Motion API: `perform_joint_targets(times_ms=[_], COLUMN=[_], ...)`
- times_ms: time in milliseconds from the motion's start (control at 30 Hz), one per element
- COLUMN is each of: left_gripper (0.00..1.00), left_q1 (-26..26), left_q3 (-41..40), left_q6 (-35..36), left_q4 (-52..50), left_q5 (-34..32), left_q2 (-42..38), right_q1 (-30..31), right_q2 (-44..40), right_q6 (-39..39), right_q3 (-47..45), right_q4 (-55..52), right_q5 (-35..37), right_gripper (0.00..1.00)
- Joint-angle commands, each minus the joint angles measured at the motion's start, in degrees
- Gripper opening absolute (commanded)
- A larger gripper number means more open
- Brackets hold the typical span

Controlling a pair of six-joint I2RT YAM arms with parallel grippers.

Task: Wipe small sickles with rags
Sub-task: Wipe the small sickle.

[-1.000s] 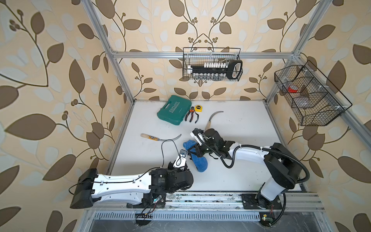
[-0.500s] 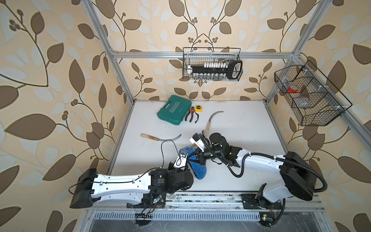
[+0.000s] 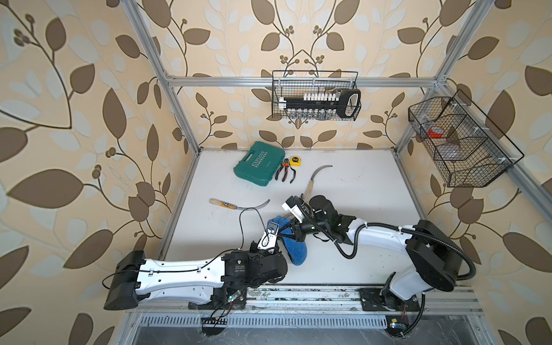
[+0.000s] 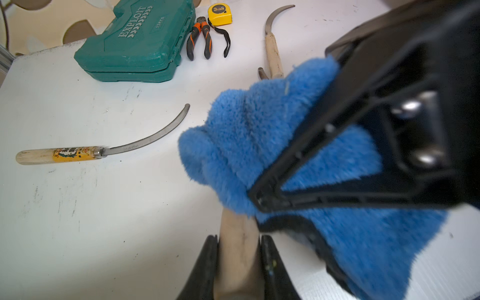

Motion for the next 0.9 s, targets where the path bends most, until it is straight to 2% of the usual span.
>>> perform_joint_targets(times_ms=[0,133,267,400,567,633,867], left_gripper=[0.00,0.00,0.00,0.00,0.00,0.00,0.00], left_q1=[-0.12,-0.16,-0.16,-0.15,-0.07,-0.03,0.06], left_q3=[0.55,0.37,0.05,0.98,6.00,7.70,7.51], left_q6=[-1.30,-1.17,2.46,3.54,-3.63,-3.68,18.77], left_q4=[0.29,0.19,2.78,3.06,-8.05,-9.94,11.52], left_q5=[-2.99,-4.85,-6.42,-7.90,-14.75,-16.47,-11.72], left_q2=[-1.03,-0.49,-0.58,-0.24,-0.05,-0.39,0.60], right_q1=[-0.49,1.73,5.93,6.32,4.72,2.88,-10.43], right_q2=[2.86,2.21,-2.13,-7.46,-18.07,-23.16,-39.35], right_q6=[-1.43,-2.15,-3.79,-3.51,-3.31,-2.33,1.15], right_q3=[2.99,4.47,4.72,2.52,-2.43,-4.53,-11.71], right_q4=[-5.40,-5.92,-6.37,-5.00,-6.23,-8.21,-16.27], right_q5=[5.35,4.85,3.67,0.60,6.27,10.69,23.64], right_gripper=[0.00,0.00,0.00,0.00,0.00,0.00,0.00])
